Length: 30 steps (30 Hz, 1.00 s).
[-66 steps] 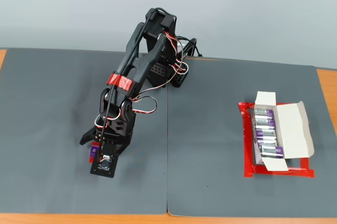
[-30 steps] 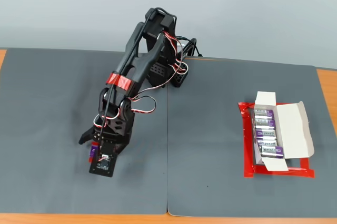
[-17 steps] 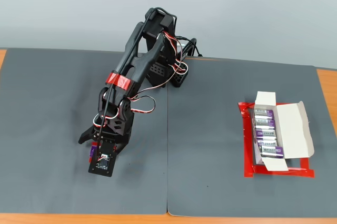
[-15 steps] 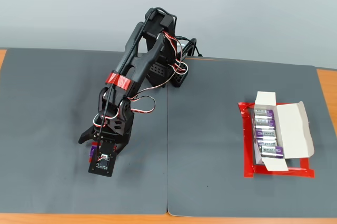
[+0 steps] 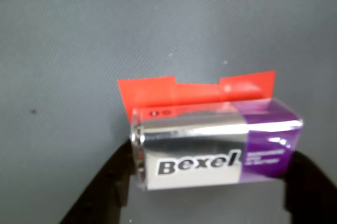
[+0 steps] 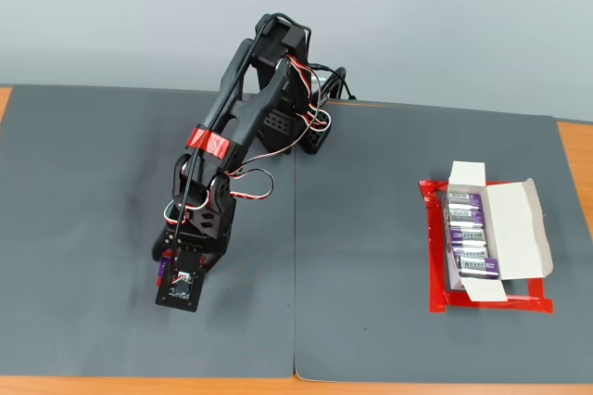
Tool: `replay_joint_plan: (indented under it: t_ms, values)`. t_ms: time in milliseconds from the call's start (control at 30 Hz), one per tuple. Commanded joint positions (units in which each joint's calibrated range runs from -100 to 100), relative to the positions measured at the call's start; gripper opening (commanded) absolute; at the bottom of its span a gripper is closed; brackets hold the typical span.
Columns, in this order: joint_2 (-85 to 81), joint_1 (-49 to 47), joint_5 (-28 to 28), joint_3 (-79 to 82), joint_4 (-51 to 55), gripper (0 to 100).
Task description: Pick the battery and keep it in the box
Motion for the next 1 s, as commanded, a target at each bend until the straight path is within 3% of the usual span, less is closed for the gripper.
replay_joint_plan:
  t_ms: [0, 433, 967]
  values:
    - [-0.32, 0.41, -0.17, -2.09, 0.39, 26]
    - [-0.32, 0.41, -0.17, -2.00, 0.39, 14]
    - [-0.32, 0.48, -0.22, -1.73, 0.30, 14]
